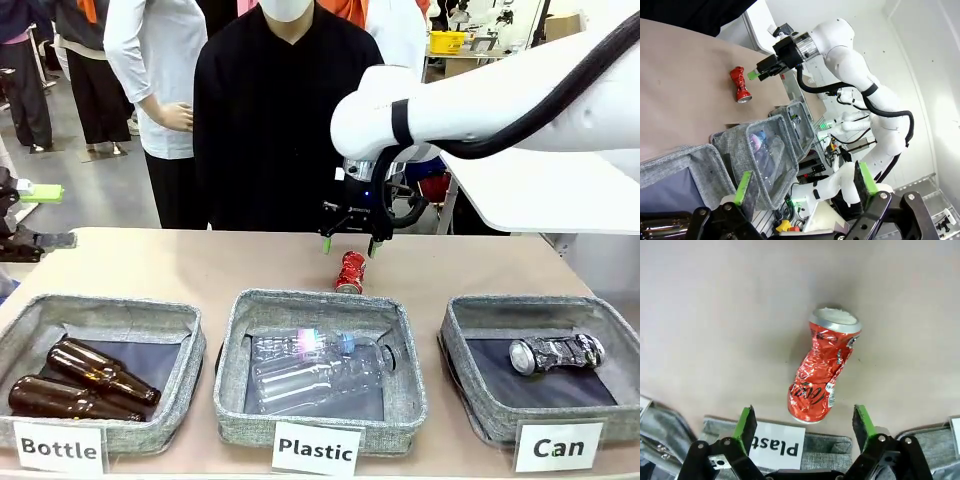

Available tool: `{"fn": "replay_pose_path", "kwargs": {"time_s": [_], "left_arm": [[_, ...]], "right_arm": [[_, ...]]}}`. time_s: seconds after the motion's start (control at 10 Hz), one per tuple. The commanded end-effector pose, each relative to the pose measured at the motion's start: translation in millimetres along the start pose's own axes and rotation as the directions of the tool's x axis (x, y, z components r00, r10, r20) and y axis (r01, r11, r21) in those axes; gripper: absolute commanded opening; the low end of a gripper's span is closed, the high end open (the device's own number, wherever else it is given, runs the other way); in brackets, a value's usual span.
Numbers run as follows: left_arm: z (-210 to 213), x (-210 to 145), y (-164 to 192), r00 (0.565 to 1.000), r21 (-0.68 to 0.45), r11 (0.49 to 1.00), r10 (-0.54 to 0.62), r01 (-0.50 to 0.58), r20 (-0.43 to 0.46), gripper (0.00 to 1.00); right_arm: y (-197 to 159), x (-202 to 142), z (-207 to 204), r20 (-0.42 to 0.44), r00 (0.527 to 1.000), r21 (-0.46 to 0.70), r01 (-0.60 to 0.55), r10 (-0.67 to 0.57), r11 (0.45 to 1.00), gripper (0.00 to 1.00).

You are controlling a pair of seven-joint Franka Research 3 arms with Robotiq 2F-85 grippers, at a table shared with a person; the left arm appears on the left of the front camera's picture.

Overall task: Sort the can waste into the basket.
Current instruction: Pick up the can waste from the table and place it in the right Fabric basket.

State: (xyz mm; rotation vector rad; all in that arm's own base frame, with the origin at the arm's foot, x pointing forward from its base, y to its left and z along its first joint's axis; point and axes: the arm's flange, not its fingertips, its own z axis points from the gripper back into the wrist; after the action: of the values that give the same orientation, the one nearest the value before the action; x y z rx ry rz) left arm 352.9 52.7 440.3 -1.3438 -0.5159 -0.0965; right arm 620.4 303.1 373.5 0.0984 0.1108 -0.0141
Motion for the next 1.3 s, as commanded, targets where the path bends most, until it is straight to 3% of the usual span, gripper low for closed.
{"fn": "replay_pose_path", "kwargs": {"time_s": [0.0, 0.6, 1.1, 1.2], "left_arm": [[3, 0, -4, 1.0, -0.006, 1.0, 0.008, -0.008, -0.007, 1.0], [3, 0, -4, 1.0, -0.006, 1.0, 0.008, -0.008, -0.007, 1.0], [3, 0, -4, 1.0, -0.006, 1.0, 0.008, -0.008, -0.007, 1.0], [3, 0, -4, 1.0, -0.006, 1.0, 0.008, -0.008, -0.007, 1.0]], "right_arm": [[5, -2, -8, -0.003, 0.998, -0.127, 0.067, -0.068, 0.99, 1.0], [-13, -9, -68, 0.137, 0.987, -0.139, 0.104, -0.085, 0.985, 1.0], [-14, -5, -70, 0.122, 0.991, -0.138, 0.079, -0.063, 0.987, 0.98], [-14, -5, -70, 0.117, 0.991, -0.137, 0.084, -0.068, 0.987, 0.45]]}}
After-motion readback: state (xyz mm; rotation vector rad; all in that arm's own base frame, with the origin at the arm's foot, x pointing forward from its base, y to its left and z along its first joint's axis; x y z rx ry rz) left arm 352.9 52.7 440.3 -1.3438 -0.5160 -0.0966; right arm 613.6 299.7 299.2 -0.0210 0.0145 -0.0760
